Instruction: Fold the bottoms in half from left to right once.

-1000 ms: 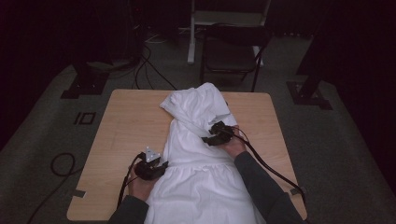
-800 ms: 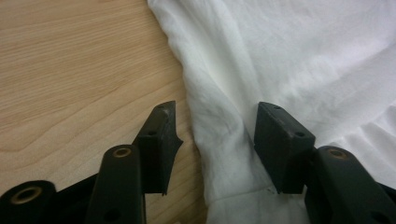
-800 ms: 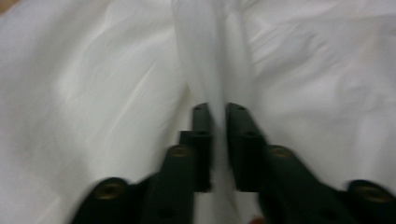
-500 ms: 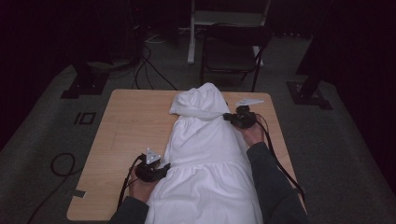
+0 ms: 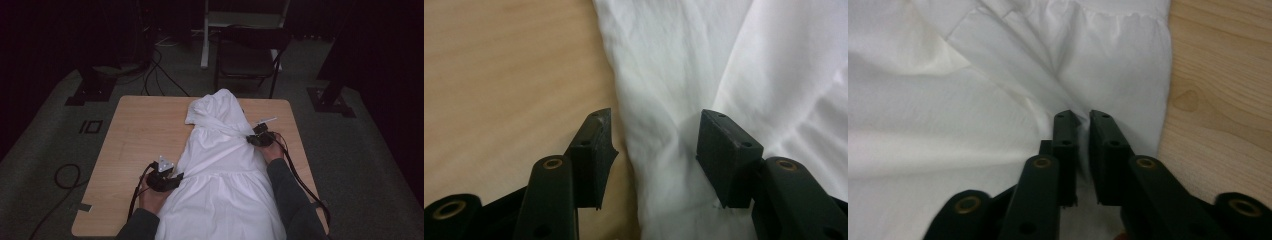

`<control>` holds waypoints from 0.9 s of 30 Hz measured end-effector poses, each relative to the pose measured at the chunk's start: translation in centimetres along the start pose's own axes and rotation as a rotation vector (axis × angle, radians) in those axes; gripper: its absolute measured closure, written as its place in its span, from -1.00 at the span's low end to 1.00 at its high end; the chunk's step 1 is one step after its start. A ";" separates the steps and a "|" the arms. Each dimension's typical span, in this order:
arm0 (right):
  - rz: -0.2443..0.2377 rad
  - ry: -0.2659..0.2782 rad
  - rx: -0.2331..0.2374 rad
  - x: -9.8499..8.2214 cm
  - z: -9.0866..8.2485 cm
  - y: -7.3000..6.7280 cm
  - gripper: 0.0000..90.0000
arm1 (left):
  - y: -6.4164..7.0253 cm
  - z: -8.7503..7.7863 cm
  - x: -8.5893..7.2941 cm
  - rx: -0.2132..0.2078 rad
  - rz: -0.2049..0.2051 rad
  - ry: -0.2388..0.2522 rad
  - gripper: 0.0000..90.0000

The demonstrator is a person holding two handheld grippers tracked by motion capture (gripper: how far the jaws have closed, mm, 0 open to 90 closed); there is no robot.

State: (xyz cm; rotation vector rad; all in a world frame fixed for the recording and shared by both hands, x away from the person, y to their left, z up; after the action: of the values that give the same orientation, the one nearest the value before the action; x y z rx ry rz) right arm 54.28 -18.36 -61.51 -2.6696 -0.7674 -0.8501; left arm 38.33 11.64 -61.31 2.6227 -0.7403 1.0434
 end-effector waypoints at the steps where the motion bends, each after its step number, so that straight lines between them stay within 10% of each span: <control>1: 0.010 -0.001 0.004 0.0 0.0 0.0 0.69 | -0.1 0.0 0.6 0.001 0.006 0.006 0.07; 7: 0.020 0.022 0.053 0.5 -0.7 -0.2 0.98 | -0.7 1.6 4.3 -0.009 0.028 0.009 0.06; 13: -0.005 0.138 -0.059 3.4 -3.9 1.0 1.00 | 0.1 3.2 4.6 -0.013 0.052 -0.048 0.03; 16: -0.030 0.060 -0.140 3.0 -3.0 1.8 0.94 | 1.1 4.6 4.1 -0.028 0.074 -0.085 0.04; 27: 0.036 -0.003 -0.096 0.4 0.1 2.1 0.88 | -0.4 6.1 8.0 -0.019 0.033 -0.053 0.10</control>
State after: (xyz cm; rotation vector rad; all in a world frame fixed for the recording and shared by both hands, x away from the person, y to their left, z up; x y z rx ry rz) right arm 55.72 -19.89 -61.50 -2.7606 -0.6944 -0.8957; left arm 47.04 6.69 -60.21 2.6402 -0.8040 0.9741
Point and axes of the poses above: each handheld gripper's, and its own axes: z roughly forward along the jaws, x roughly out of its top, y roughly to its right, the point moved 10 cm from there along z, roughly forward along the jaws, and after that the axes turned 4 degrees about -y, right-handed, at the moved point
